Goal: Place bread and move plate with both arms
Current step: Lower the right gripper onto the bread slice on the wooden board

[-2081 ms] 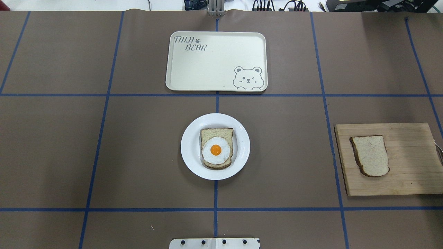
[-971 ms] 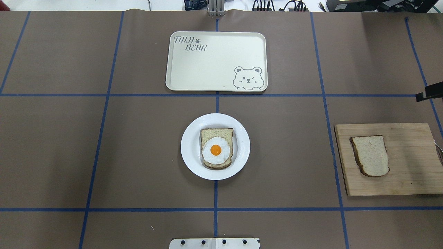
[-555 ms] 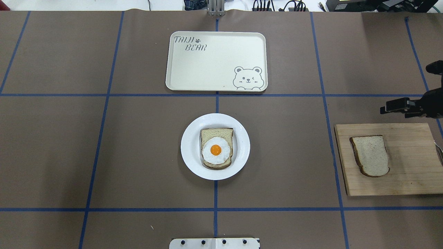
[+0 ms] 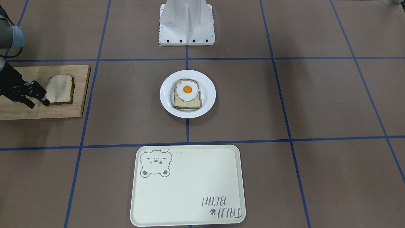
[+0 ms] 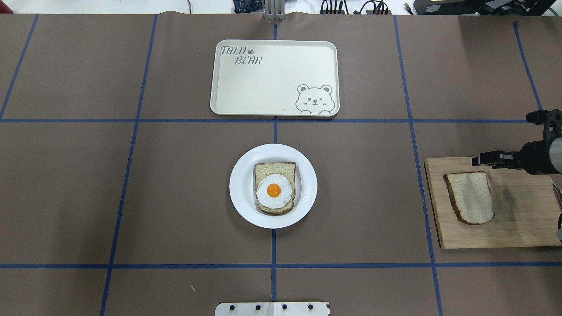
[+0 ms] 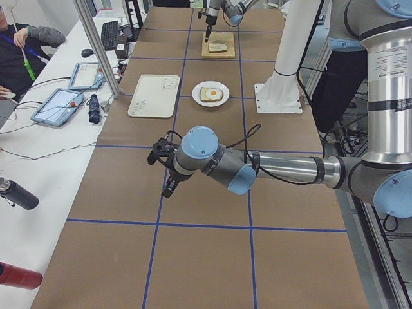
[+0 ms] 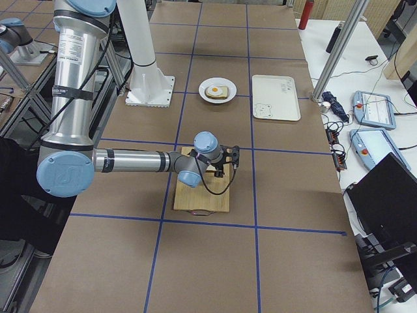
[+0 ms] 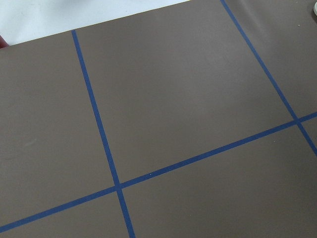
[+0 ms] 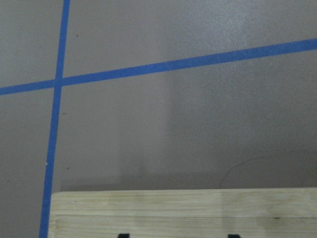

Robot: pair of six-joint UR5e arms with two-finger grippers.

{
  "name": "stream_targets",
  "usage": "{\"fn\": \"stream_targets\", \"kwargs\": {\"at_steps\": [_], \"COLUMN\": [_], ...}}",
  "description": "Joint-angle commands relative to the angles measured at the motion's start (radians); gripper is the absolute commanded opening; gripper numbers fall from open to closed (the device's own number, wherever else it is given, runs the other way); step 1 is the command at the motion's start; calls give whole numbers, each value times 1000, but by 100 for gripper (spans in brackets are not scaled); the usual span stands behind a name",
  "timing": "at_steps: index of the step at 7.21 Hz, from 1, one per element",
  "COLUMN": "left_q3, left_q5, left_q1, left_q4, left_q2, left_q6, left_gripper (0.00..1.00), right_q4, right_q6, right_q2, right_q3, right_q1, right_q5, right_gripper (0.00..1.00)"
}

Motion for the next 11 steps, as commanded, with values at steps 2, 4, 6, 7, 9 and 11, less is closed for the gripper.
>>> {"fn": "stream_targets", "kwargs": {"at_steps": [2,4,6,7,9,11], "left_q3": [-9,-6,-6,-6,-5,-8], "left_q5": [-1,1,1,1,1,1], "left_q1": [-1,0,0,0,0,0], "left_q4": [1,1,1,1,0,0], "left_q2": [6,6,10,10,9,10], "left_q6": [0,-2,-2,-2,-2,-3], "left_gripper": [98,98,98,98,98,98], "right_q4": [8,8,8,8,8,7], "right_q6": [-10,-10,-10,-10,-12,-12], "right_q2": [-29,-40,-42,-42,-42,-43], "right_q3": [1,4,16,24,39,37], "right_q1": [-32,-48,-57,-58,-63,-71], "right_q5": [-19,-36,-36,-36,-35,-36], "right_gripper": [50,49,36,15,0,0]}}
